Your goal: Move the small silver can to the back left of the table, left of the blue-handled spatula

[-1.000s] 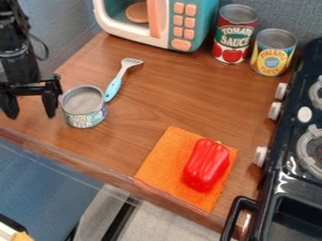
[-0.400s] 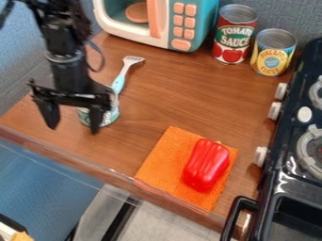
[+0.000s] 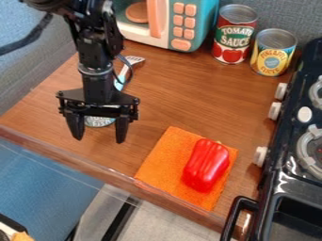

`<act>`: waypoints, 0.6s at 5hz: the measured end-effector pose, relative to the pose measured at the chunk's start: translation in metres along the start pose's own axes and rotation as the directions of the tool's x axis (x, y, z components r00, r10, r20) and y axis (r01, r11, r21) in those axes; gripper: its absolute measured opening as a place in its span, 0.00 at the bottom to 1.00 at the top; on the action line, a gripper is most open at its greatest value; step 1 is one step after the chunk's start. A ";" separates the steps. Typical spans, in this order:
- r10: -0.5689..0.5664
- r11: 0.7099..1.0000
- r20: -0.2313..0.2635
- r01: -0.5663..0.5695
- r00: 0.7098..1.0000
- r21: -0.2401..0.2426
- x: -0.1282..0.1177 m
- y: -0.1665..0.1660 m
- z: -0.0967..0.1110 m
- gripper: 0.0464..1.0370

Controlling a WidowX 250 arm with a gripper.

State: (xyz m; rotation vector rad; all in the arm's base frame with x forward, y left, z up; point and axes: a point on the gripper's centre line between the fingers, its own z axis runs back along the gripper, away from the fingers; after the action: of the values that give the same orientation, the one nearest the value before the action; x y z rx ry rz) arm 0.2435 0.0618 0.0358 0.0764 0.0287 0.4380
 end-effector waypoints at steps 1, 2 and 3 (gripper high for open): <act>0.069 0.998 -0.017 -0.069 0.997 0.003 0.009 0.003 -0.015 0.96; 0.139 0.990 -0.017 -0.139 0.990 -0.002 0.022 0.014 -0.020 0.96; 0.199 0.980 -0.030 -0.199 0.980 -0.005 0.033 0.031 -0.021 0.96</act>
State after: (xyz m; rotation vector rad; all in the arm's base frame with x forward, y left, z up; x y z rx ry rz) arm 0.2590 0.1051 0.0166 0.0657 0.0483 0.6394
